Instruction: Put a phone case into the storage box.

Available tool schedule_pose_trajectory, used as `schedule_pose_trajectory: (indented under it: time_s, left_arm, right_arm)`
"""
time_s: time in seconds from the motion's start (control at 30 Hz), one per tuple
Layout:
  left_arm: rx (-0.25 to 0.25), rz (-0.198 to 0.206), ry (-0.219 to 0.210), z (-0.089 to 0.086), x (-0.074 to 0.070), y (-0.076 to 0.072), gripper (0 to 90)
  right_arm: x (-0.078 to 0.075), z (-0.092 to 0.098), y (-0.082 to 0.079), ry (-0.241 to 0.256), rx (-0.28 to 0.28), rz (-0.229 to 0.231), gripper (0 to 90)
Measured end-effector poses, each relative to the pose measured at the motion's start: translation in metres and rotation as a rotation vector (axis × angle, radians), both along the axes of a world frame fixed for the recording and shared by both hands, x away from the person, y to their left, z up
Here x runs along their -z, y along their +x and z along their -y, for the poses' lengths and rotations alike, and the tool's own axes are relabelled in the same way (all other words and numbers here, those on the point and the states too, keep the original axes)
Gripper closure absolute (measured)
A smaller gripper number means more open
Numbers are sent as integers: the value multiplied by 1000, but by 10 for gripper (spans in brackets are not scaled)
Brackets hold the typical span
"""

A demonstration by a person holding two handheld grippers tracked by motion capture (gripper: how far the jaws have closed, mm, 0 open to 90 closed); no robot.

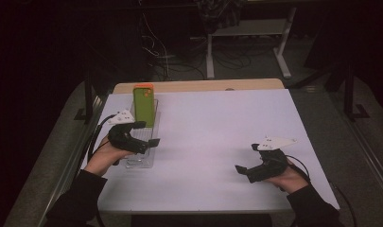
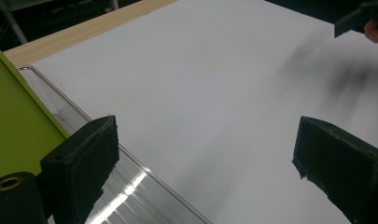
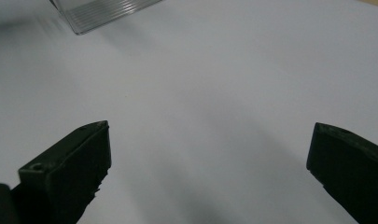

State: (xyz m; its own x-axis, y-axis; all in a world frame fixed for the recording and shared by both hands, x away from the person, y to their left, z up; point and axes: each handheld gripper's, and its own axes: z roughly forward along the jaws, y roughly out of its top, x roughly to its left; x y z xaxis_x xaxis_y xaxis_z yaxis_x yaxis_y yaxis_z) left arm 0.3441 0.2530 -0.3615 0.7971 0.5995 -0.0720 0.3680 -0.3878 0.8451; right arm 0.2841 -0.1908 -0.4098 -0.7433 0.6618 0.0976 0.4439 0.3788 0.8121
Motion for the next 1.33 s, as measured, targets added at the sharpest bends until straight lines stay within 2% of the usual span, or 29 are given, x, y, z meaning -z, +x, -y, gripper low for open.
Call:
schedule_pose_trajectory:
  time_s: [0.2,0.3,0.4,0.5,0.7,0.8,0.9,0.93,1.07,1.13,1.33]
  left_arm:
    - [26,5,4,-1,9,-12,64]
    - [29,-4,-10,-2,14,-18,61]
    - [44,9,-24,-4,18,-23,58]
    - [45,15,-41,-6,21,-29,46]
    - [44,16,-44,-13,28,-35,6]
    - [49,6,-35,-16,31,-37,0]
    - [54,14,-6,-17,35,-38,0]
    - [53,4,-15,-17,36,-39,0]
    - [66,-9,-3,-14,39,-41,0]
    - [76,-10,13,-13,39,-41,0]
    - [82,-14,21,-11,41,-40,0]
  right_arm:
    - [0,-1,-1,-5,-11,-1,0]
    - [0,-1,-1,-6,-10,-5,0]
    - [0,-1,-2,-7,-13,-6,0]
    - [1,-1,-2,-7,-16,-11,0]
    - [2,-1,-2,-16,-18,-10,0]
    - [2,-2,-2,-18,-20,-6,0]
    - [2,-2,-2,-19,-22,-5,0]
    - [2,-2,-3,-20,-22,-7,0]
    - [2,-3,-3,-19,-21,-8,0]
    - [1,-3,-3,-18,-21,-7,0]
    - [0,-3,-4,-14,-21,0,0]
